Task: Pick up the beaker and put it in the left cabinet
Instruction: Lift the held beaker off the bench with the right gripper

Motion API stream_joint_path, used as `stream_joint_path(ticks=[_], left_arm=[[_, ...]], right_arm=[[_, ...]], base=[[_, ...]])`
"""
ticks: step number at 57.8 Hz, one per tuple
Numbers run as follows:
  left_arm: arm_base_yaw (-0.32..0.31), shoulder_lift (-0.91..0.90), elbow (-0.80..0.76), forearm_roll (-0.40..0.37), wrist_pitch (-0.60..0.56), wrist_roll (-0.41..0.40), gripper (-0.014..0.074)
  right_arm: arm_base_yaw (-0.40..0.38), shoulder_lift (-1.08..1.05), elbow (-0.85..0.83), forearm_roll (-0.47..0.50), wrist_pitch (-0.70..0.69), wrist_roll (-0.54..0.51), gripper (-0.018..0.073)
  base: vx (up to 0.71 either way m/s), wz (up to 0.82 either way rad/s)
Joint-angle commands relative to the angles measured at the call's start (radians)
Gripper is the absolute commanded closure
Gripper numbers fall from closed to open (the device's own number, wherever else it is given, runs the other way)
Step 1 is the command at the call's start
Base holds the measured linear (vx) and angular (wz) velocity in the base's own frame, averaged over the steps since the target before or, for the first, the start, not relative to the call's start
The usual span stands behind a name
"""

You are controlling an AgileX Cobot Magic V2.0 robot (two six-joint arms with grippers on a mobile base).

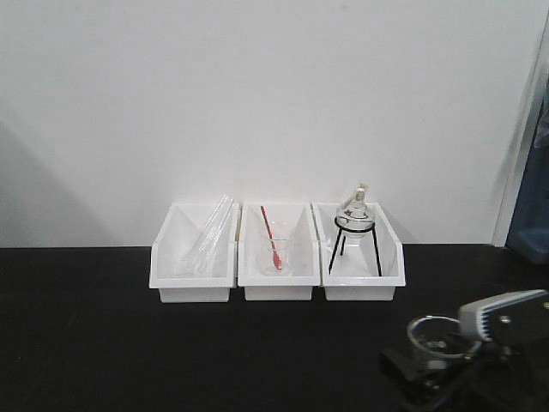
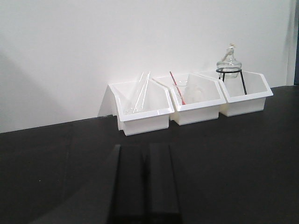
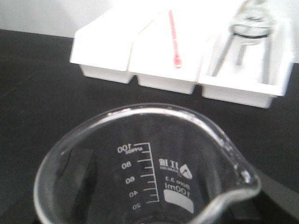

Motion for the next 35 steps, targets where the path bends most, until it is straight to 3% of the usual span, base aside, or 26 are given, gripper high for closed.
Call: stream_joint_path(ticks=[1,7,15,35], left_arm=[[-0.003,-0.019,0.016,-0.007,-0.084,-0.004,0.0595],[-0.003,-0.019,0.016,-0.007,-0.084,-0.004,0.0595],[-0.003,-0.019,0.016,-0.007,-0.084,-0.004,0.0595],[-0.003,-0.019,0.016,-0.007,-0.084,-0.004,0.0595]], right_arm=[[-0.007,-0.158,-0.024,0.002,0.135,0.001,0.0565],[-0.007,-0.324,-0.024,-0.011,0.313,-0.003,0.0565],[-0.007,-0.481,-0.024,-0.059,0.449,-0.003,0.0565],[-0.007,-0.615,-0.024,-0.077,0.49,-0.002,0.0565]], base=[[0.0,0.0],[0.0,0.0],[0.0,0.0],[0.0,0.0]])
